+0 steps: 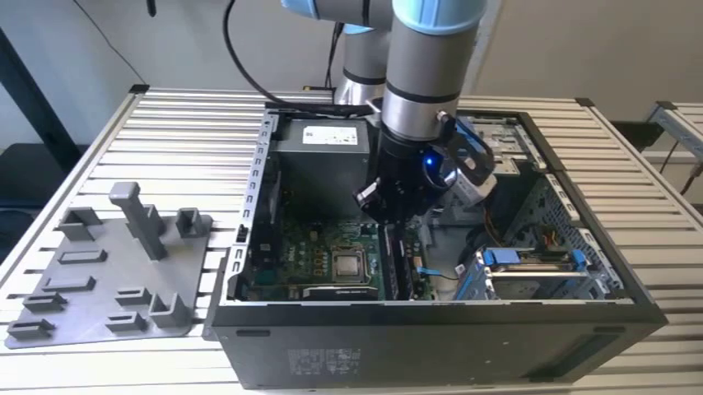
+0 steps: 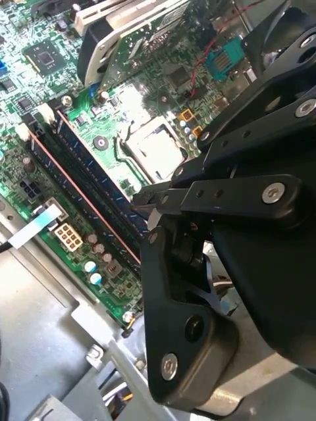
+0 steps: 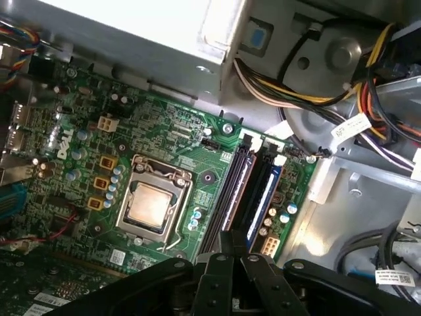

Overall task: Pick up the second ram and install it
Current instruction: 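Press down the second ram until it locks into place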

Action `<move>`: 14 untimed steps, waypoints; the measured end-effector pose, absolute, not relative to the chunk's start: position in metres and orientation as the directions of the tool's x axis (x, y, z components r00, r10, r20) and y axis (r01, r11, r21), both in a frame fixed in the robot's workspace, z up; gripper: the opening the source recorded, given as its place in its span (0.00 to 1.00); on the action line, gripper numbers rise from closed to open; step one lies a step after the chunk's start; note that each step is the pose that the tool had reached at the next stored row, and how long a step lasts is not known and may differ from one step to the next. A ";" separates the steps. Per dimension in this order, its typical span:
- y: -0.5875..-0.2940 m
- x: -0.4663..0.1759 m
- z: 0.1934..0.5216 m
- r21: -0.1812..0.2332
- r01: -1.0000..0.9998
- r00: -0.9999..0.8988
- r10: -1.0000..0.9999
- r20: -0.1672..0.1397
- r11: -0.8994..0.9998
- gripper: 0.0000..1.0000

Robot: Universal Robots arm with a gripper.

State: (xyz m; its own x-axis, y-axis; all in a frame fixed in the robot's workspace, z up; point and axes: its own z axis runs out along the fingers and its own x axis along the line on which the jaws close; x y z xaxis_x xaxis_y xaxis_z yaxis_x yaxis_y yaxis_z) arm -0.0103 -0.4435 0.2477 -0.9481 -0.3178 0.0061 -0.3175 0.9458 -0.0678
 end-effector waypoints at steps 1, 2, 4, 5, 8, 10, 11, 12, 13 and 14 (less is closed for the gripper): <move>-0.444 -0.011 0.248 -0.065 -0.325 -0.945 -0.326 0.006 0.943 0.11; -0.443 -0.011 0.247 -0.063 -0.334 -0.942 -0.334 0.005 0.940 0.11; -0.444 -0.011 0.247 -0.063 -0.348 -0.937 -0.348 0.005 0.936 0.11; -0.444 -0.011 0.247 -0.063 -0.355 -0.935 -0.356 0.005 0.933 0.11; -0.444 -0.011 0.246 -0.063 -0.387 -0.922 -0.388 0.005 0.920 0.11; -0.444 -0.011 0.246 -0.063 -0.415 -0.910 -0.415 0.005 0.908 0.11; -0.444 -0.011 0.246 -0.063 -0.430 -0.903 -0.431 0.005 0.901 0.11; -0.444 -0.012 0.245 -0.063 -0.443 -0.896 -0.444 0.005 0.894 0.11; -0.444 -0.012 0.245 -0.063 -0.459 -0.888 -0.459 0.005 0.886 0.11; -0.444 -0.012 0.245 -0.063 -0.472 -0.881 -0.473 0.005 0.879 0.11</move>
